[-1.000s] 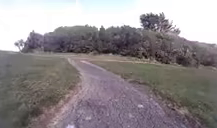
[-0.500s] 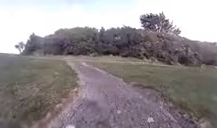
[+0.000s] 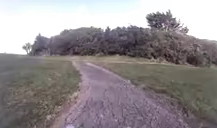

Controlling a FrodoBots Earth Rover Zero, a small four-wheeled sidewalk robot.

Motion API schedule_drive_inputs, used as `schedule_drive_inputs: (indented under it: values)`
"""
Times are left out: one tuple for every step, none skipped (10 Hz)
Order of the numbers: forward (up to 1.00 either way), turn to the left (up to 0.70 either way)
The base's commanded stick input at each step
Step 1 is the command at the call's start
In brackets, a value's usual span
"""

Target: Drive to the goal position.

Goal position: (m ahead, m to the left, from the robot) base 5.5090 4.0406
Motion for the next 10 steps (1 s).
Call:
schedule_drive_inputs:
  values:
    - [0.70,0.00]
    - [0.70,0.00]
    - [0.70,0.00]
    - [0.70,0.00]
    - [0.70,0.00]
    - [0.70,0.00]
    - [0.70,0.00]
    - [0.70,0.00]
    - [0.70,0.00]
    - [0.70,0.00]
